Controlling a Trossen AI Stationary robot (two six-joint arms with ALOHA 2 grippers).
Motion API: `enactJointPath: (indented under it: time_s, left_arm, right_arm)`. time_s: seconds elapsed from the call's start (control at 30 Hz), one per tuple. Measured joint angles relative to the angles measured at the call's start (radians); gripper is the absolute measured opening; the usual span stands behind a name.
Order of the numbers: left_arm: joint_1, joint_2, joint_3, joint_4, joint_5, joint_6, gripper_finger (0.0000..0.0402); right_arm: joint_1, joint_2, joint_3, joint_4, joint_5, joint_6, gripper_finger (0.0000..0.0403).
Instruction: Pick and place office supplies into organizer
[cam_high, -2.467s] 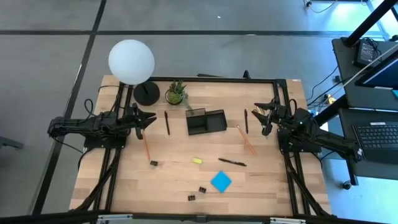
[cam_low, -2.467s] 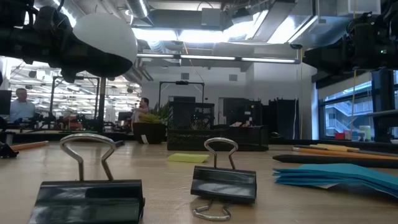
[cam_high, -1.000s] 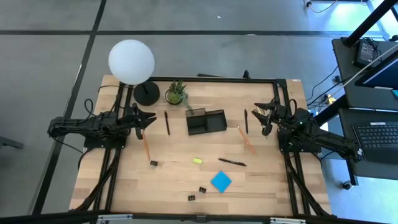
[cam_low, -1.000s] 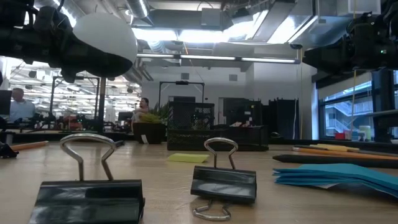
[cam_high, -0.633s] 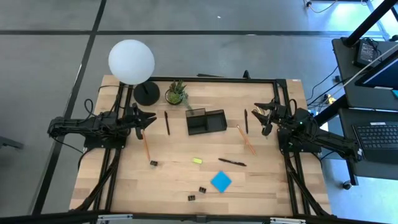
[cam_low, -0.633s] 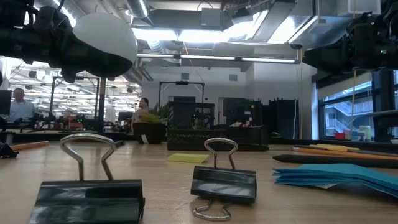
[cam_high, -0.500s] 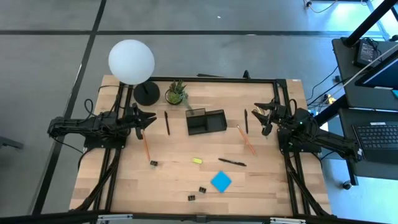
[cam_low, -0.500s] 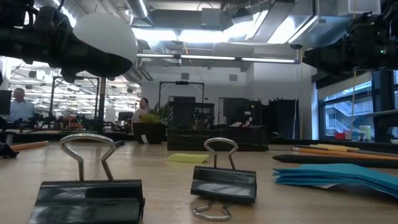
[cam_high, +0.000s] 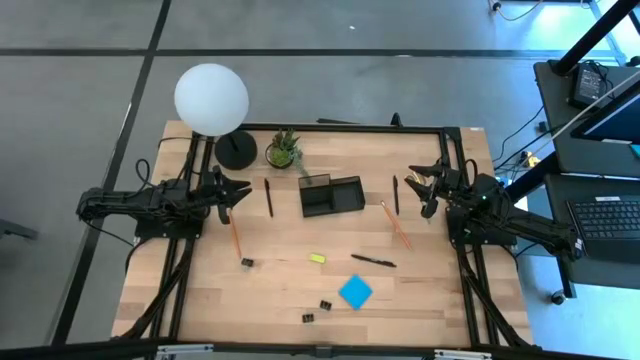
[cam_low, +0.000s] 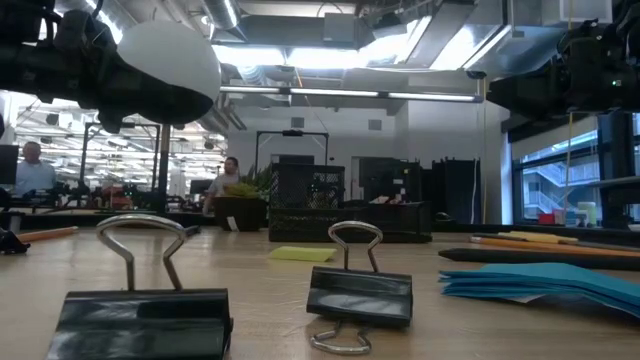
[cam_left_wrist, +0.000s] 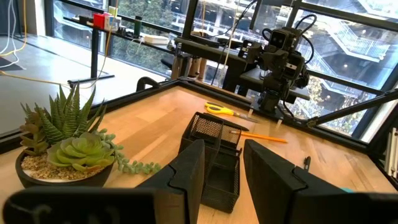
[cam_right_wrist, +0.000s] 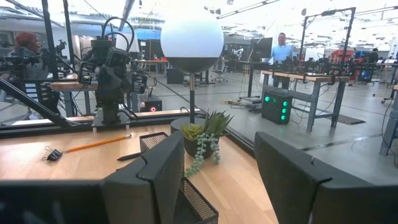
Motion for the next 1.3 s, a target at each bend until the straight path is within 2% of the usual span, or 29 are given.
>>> enactJointPath:
  time_s: [1.03,1.3]
  left_arm:
    - [0.0,0.0,0.0,0.0,-0.015,0.004,0.0107]
    - [-0.002,0.0,0.0,0.001,0.012,0.131,0.0133]
  right_arm:
    - [0.0,0.0,0.0,0.0,0.0,0.007,0.02]
    - [0.0,0.0,0.0,0.0,0.0,0.08,0.02]
